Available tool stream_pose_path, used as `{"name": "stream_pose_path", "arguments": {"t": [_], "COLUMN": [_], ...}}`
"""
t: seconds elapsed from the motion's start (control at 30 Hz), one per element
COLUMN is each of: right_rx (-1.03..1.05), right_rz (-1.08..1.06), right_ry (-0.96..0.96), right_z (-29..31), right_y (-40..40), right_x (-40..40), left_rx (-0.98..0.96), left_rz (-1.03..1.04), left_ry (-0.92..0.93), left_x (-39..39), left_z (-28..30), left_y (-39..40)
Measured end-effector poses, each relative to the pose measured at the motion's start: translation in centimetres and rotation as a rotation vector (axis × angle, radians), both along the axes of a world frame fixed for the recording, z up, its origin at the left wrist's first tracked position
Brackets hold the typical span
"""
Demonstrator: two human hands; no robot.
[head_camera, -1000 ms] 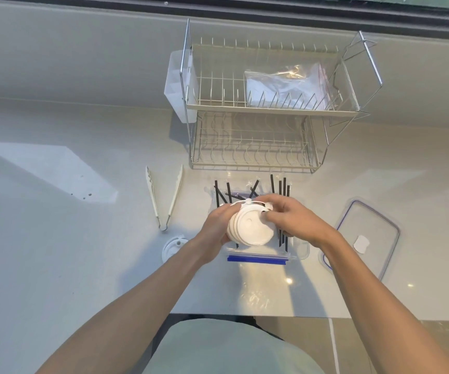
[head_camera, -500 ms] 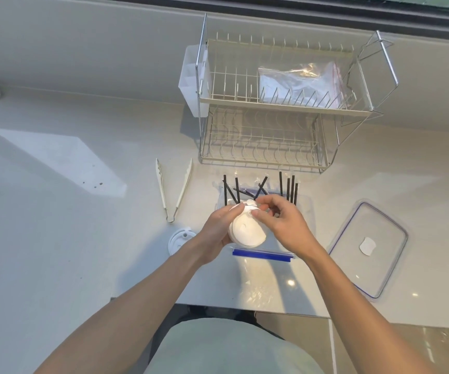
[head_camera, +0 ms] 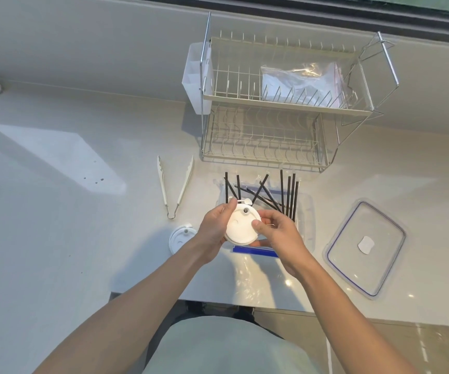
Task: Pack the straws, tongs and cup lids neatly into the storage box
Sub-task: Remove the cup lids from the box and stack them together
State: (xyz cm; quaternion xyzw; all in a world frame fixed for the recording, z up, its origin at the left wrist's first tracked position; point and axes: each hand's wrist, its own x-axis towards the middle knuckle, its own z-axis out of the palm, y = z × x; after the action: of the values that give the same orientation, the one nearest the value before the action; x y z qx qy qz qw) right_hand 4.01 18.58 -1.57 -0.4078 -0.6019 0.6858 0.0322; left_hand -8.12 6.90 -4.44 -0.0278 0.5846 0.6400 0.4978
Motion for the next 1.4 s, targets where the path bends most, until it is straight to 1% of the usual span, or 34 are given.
{"name": "stream_pose_path", "arguments": {"t": [0.2, 0.37, 0.5, 0.6, 0.63, 0.73, 0.77, 0.9, 1.0, 1.17, 1.4], "right_rx": [-0.060, -0.053, -0.023, 0.008, 0.066, 0.463, 0.555, 0.685, 0.705, 0.653, 0.629], "right_rz": [-0.029, -0.052, 0.062, 0.112, 0.141, 0.381, 0.438, 0.522, 0.544, 0.484, 0.408], "right_ry": [0.021, 0.083, 0.030, -0.056, -0.102, -0.265, -0.296, -0.381, -0.434, -0.464, -0.468], "right_z": [0.1, 1.0, 0.4, -1.4, -2.1, -3.8, -4.2, -5.4, -6.1, -7.2, -7.9], "right_y": [-1.4, -2.4, -4.3, -6.9, -7.7, -9.5, -9.9, -11.1, -11.8, -12.3, -12.8], "right_x": [-1.7, -6.4, -9.4, -9.8, -9.7, -8.8, -8.6, -8.4, -8.7, -8.7, -8.5], "left_rx": [-0.083, -0.104, -0.207, -0.306, -0.337, -0.403, -0.414, -0.465, -0.534, -0.589, -0.580], "left_rz": [0.102, 0.142, 0.197, 0.179, 0.162, 0.123, 0.119, 0.120, 0.094, 0.022, -0.035], "left_ry": [0.060, 0.303, 0.369, 0.345, 0.331, 0.305, 0.303, 0.295, 0.349, 0.386, 0.393], "left_x": [-1.1, -5.1, -7.6, -7.5, -7.1, -5.4, -4.9, -3.5, -3.3, -3.7, -4.1], "left_z": [0.2, 1.2, 0.8, -0.6, -1.2, -3.1, -3.6, -5.4, -6.4, -7.5, -8.2], "left_y": [-1.4, -5.2, -8.6, -11.1, -11.9, -13.9, -14.3, -14.8, -14.6, -14.6, -14.7]}}
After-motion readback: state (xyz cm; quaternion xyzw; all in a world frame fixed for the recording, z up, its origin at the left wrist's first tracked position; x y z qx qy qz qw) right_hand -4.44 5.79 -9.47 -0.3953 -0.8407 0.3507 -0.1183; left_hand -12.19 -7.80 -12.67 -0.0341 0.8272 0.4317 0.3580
